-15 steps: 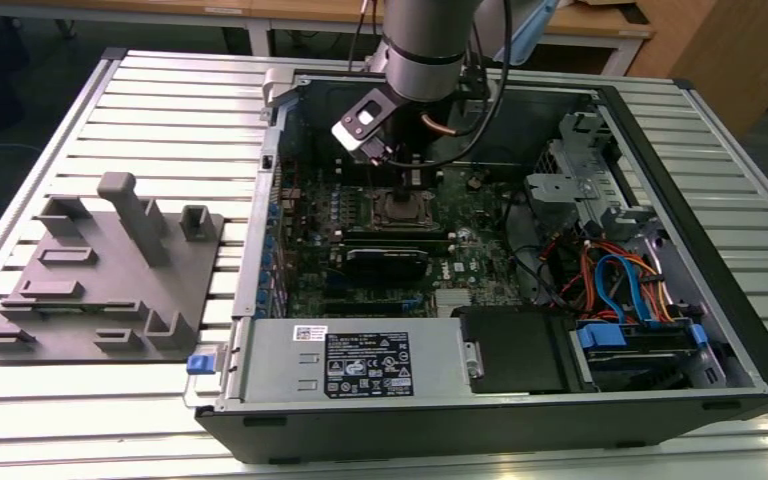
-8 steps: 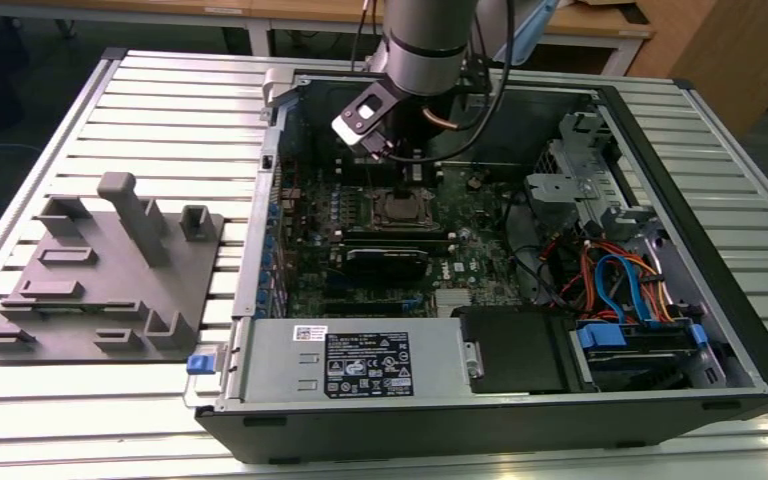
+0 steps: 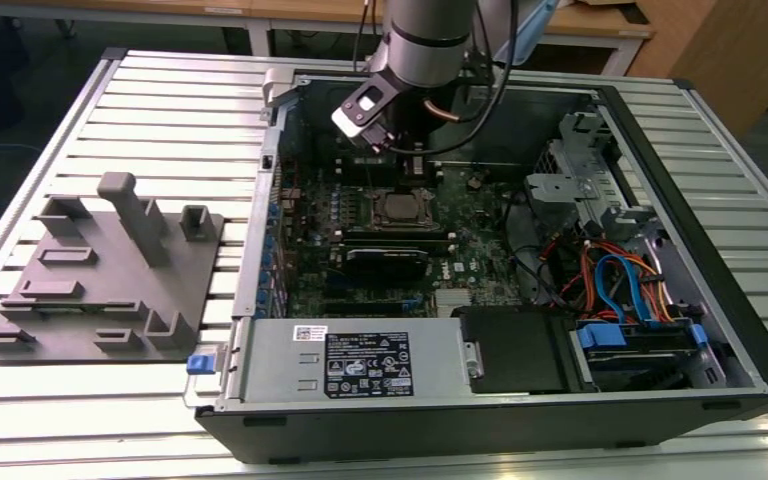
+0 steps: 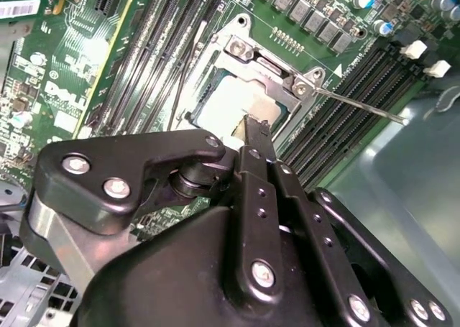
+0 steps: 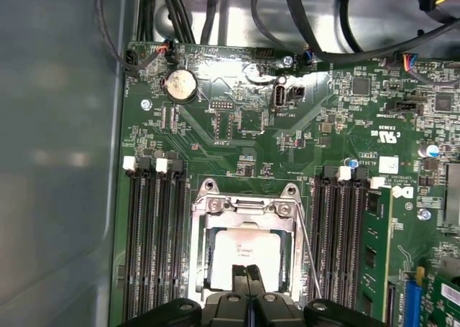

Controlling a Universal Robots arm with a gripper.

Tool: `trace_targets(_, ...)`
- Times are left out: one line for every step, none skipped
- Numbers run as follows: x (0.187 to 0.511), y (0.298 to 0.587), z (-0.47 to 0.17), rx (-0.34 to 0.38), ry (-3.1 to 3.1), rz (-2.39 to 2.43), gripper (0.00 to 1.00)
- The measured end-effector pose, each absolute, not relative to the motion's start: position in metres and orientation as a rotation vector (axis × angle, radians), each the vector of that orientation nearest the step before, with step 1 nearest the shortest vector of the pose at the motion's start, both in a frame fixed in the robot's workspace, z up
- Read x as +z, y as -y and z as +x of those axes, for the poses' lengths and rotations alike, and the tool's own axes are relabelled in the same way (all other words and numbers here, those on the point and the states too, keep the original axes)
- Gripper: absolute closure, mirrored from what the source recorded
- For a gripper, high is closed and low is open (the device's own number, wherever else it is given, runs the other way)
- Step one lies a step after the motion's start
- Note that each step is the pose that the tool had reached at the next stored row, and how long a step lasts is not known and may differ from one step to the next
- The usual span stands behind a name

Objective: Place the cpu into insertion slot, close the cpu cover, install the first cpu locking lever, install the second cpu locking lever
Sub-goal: 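Install the first cpu locking lever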

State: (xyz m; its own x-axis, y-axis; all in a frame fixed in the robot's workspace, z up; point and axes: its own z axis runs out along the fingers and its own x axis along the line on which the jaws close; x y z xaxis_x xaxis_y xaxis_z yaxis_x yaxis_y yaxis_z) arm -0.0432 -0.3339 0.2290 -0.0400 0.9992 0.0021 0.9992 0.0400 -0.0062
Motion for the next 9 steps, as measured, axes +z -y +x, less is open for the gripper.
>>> trace_targets(0.2306, 0.3339, -0.0432, 0.005, 2.261, -2.172, 0.90)
trace_targets(0.2321, 0.3339, -0.0432, 0.005, 2.261, -2.172, 0.90)
trace_targets(0.2336, 0.3339, -0.0432, 0.005, 2.261, -2.172, 0.90)
trace_targets(0.2352, 0.3339, -0.0432, 0.005, 2.261, -2.172, 0.90)
trace_targets(0.2366, 0.3339, -0.0432, 0.005, 2.261, -2.173, 0.90)
trace_targets(0.2380, 0.3339, -0.0432, 0.005, 2.261, -2.173, 0.90)
trace_targets(0.2393, 0.3339, -0.0432, 0.005, 2.261, -2.173, 0.90)
trace_targets(0.2402, 0.3339, -0.0432, 0.005, 2.261, -2.172, 0.90)
trace_targets(0.2403, 0.3339, -0.0431, 0.004, 2.261, -2.172, 0.90)
